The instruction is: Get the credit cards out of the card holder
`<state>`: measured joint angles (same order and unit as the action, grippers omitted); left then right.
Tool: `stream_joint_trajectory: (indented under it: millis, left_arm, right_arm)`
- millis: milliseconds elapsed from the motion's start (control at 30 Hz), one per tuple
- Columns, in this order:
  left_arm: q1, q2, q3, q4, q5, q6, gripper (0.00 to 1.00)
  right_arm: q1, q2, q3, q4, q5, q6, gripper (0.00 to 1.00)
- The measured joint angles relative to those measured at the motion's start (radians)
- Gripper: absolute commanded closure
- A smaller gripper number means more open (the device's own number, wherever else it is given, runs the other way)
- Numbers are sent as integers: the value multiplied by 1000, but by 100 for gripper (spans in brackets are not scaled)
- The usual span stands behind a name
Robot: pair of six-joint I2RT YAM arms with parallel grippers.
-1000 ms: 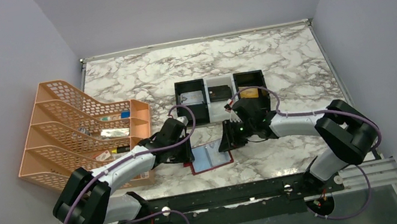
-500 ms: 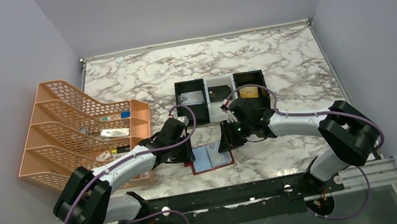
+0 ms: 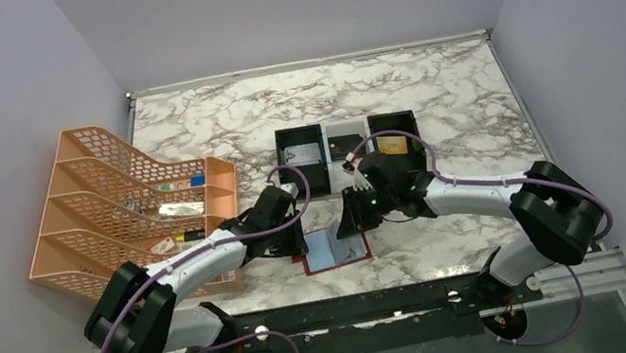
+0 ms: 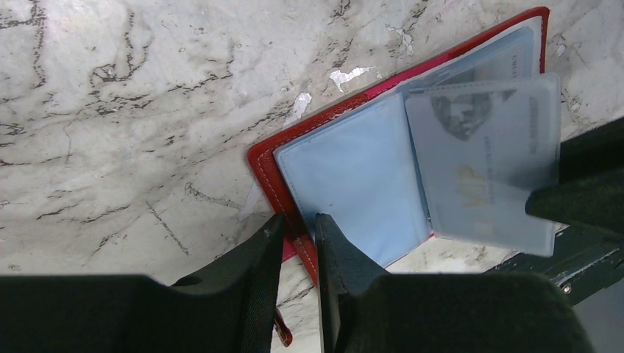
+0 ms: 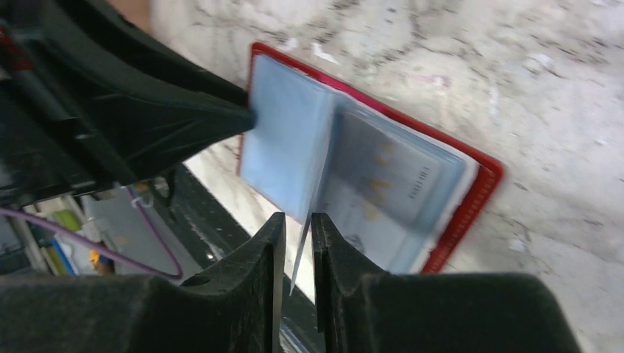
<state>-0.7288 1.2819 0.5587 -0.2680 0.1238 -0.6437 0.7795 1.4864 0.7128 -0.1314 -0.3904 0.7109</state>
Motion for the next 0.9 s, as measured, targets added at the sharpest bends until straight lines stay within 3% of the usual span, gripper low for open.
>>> stream_joint_trajectory:
  millis: [300,500,900]
  left_arm:
    - [0,-26,-4,6,0,-17,74]
    - [0,-53,-18,5,-2,-27,69]
    - [0,-151,-16,-50,-69,-57,60]
  right_arm:
    - [0,60,-2,200,-176,82,72]
    - [0,142,19,237,-237,97,67]
    - [0,86,19,236,-190,96,60]
